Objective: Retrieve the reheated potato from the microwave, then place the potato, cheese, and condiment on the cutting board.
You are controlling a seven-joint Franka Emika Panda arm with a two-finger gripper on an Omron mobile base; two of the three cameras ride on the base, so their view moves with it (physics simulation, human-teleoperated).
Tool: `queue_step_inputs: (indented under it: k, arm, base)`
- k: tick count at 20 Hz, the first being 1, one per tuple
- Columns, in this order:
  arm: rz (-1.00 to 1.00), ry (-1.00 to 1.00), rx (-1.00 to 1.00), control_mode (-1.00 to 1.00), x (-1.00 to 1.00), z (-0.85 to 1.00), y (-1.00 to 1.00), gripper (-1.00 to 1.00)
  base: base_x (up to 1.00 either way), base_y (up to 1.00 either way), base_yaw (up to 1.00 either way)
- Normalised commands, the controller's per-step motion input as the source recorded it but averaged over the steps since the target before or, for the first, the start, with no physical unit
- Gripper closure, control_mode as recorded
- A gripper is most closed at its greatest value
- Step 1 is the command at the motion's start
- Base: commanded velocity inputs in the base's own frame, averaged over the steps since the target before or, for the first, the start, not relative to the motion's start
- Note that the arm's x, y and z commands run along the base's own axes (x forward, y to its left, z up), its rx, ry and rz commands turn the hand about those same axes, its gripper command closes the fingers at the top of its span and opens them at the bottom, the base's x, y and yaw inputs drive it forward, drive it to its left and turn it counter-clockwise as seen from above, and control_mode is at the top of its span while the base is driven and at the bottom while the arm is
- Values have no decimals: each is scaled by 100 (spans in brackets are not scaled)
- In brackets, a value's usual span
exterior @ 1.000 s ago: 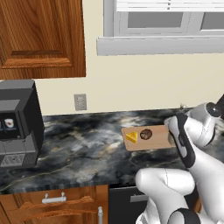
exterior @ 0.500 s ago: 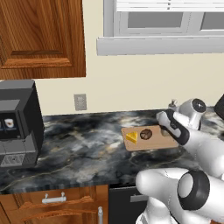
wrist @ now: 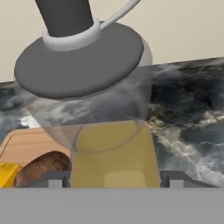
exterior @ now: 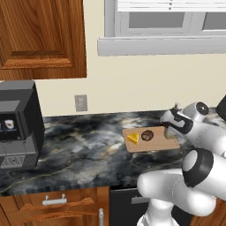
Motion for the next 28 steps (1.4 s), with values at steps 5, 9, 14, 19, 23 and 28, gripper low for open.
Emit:
queue_step_inputs:
  k: [5,9,14,19,23,28]
  arm:
    - [5,0,2,-100,27,-34,0,100]
    - [4,0,2,-100,32,-36,0,100]
    - [3,0,0,-100,19,-41,0,100]
    - [2,0,0,-100,-5,-19,0,-100]
    - [2,0,0,-100,-24,0,0,-100]
    - [1,0,0,-100,-19,3,2,-100]
  base:
    - [0,0,0]
    - [0,0,0]
    - [0,0,0]
    - [0,0,0]
    - [0,0,0]
    - [0,0,0]
